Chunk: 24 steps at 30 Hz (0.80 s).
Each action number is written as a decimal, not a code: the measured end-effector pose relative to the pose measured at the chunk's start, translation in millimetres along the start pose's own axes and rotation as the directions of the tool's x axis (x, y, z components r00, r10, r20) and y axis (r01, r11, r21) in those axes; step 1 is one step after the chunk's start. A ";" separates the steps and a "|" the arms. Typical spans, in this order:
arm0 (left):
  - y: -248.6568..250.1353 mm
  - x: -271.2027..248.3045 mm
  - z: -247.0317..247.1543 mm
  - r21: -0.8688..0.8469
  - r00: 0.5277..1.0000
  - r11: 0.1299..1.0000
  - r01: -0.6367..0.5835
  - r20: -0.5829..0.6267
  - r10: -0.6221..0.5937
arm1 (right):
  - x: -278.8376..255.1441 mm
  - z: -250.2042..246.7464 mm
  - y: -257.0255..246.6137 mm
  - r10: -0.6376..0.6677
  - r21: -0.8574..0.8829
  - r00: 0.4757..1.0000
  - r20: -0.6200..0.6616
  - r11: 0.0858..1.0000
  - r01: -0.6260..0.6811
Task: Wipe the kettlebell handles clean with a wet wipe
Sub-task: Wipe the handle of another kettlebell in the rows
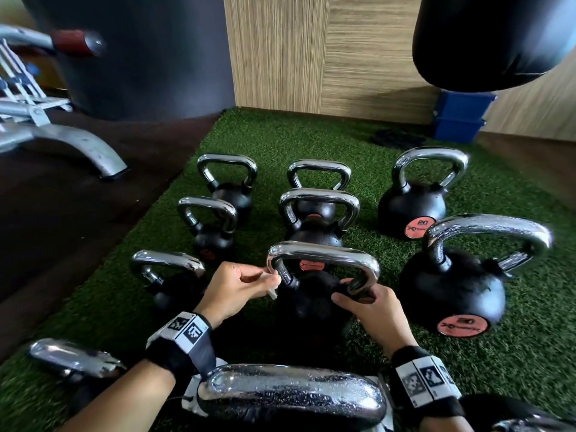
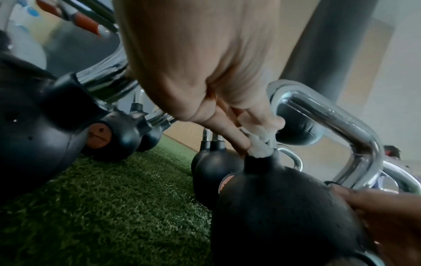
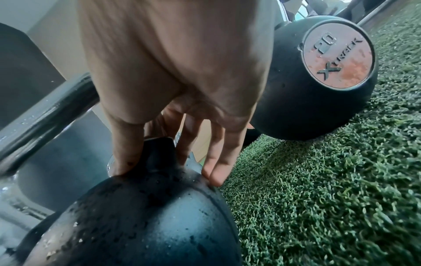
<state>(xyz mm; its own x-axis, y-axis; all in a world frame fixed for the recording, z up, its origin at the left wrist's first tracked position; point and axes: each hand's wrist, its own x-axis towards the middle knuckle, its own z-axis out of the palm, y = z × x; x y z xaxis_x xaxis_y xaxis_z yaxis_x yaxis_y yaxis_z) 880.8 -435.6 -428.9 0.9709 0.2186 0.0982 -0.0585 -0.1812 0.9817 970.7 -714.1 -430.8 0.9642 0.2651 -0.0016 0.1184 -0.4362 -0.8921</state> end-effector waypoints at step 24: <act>51.4 87.4 58.3 0.394 0.967 0.918 -0.039 0.246 -0.065 | 8.8 1.8 -26.0 -0.161 -0.255 0.981 0.112 0.949 0.185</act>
<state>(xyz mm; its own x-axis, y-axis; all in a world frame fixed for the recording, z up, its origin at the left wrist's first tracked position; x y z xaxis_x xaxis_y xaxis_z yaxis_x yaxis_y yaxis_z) 976.2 -481.7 -379.3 0.9999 -0.0129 -0.0087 0.0001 -0.5522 0.8337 975.7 -698.9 -408.5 0.8998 0.4266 0.0916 0.3514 -0.5842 -0.7316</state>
